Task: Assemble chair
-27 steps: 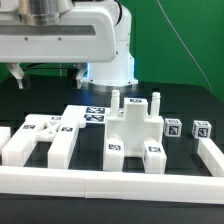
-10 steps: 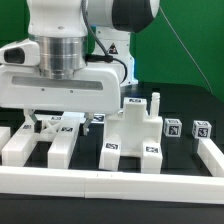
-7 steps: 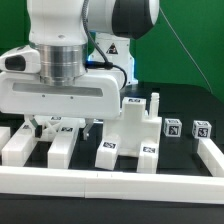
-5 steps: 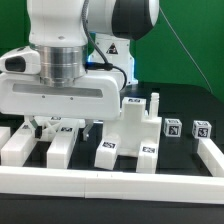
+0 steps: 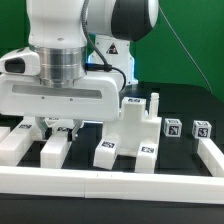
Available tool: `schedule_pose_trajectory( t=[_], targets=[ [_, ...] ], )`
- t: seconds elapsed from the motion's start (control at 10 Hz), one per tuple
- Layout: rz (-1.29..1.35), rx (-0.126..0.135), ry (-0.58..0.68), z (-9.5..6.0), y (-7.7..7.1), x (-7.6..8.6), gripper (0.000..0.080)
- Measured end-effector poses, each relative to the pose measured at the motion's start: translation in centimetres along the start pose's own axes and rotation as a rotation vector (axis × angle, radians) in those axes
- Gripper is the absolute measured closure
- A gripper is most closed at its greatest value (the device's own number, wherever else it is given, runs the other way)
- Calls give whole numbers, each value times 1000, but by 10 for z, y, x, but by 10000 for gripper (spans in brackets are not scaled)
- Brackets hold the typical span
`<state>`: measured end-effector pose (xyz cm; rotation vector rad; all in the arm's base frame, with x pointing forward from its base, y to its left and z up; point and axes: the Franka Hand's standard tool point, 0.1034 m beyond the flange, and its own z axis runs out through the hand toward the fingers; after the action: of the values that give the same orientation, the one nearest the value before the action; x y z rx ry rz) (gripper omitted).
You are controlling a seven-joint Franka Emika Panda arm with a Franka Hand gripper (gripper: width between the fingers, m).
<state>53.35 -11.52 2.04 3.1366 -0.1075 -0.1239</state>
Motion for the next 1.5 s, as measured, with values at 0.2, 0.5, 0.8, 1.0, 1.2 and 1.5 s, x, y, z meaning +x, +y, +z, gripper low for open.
schedule_pose_trajectory(
  t=[0.2,0.5,0.8,1.0,1.2,1.5],
  targets=[
    [0,0,0,0,0,0,516],
    [0,0,0,0,0,0,516],
    [29,12,-17,-18,-2,0,515],
    [47,52,-49,-56,-1,-4,515],
    [53,81,-51,-91,-2,-7,515],
    [116,110,-44,-125,-36,-19,515]
  ],
)
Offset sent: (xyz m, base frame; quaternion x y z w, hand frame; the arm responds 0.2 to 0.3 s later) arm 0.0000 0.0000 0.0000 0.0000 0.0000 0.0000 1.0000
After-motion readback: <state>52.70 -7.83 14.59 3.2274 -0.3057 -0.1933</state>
